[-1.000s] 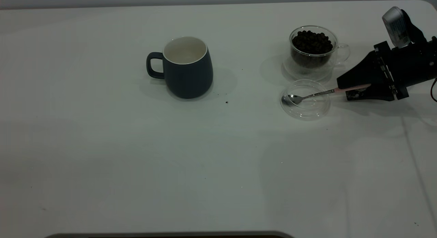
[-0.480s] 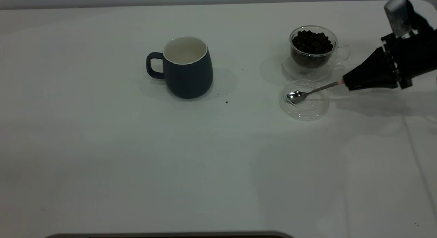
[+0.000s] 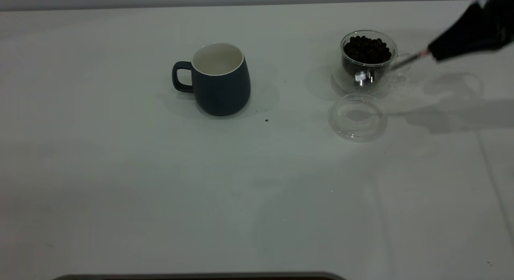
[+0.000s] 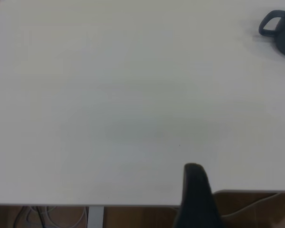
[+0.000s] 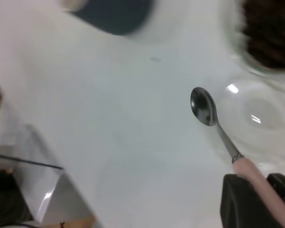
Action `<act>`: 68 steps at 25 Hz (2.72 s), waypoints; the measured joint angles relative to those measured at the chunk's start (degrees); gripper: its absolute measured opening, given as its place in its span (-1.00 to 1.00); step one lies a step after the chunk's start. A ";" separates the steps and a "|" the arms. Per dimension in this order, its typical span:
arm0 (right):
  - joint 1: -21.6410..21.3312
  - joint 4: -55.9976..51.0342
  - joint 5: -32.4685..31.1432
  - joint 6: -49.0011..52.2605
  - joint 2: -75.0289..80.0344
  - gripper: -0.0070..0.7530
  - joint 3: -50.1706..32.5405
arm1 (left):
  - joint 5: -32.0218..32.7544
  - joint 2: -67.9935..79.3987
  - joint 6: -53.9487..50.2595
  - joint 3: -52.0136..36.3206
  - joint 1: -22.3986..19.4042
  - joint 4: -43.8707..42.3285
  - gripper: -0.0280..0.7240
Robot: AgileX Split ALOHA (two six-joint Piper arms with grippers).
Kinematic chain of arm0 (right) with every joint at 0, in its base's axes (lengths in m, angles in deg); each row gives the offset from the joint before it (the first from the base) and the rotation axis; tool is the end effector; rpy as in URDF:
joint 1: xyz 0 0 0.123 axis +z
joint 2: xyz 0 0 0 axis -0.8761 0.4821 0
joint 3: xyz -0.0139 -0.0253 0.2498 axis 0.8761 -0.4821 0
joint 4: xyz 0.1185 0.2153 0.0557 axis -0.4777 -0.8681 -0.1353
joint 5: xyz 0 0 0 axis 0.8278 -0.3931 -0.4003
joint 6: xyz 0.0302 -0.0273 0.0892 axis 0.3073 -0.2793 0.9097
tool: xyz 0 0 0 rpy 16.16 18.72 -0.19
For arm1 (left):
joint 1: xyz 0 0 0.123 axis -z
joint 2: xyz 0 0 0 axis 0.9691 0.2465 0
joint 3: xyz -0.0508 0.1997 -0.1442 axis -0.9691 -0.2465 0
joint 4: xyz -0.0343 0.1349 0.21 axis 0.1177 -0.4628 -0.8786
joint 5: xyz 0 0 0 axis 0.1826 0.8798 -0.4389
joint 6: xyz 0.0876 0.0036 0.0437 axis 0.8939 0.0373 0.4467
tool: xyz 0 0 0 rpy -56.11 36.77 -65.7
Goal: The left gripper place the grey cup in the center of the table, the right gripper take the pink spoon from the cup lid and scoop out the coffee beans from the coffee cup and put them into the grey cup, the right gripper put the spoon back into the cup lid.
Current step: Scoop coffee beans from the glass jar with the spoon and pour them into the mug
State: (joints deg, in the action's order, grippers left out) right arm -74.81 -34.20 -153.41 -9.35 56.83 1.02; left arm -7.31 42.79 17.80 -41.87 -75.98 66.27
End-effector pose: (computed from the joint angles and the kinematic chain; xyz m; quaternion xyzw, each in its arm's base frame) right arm 0.3775 -0.0140 0.0496 -0.1919 0.8837 0.4002 0.1488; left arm 0.0308 0.0010 0.2646 -0.0085 0.8707 0.0022 0.4917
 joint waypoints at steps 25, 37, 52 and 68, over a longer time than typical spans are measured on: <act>0.00 -12.72 15.80 -0.50 1.48 -0.73 1.28 | 0.00 0.00 -0.06 0.00 0.00 0.05 0.58; 0.00 -11.89 13.65 3.01 3.14 -0.73 1.28 | 0.00 0.00 -0.06 0.00 0.00 0.05 0.58; -0.75 -11.84 10.53 12.86 4.99 -0.73 1.35 | 0.00 0.00 -0.01 0.00 0.00 0.05 0.58; -2.72 -13.43 5.92 15.68 4.99 -0.73 1.35 | 0.00 0.00 -0.01 0.00 0.00 0.05 0.58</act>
State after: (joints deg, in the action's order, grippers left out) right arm -77.53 -47.63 -147.49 6.33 61.82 2.37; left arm -7.31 42.79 17.79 -41.87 -75.98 66.32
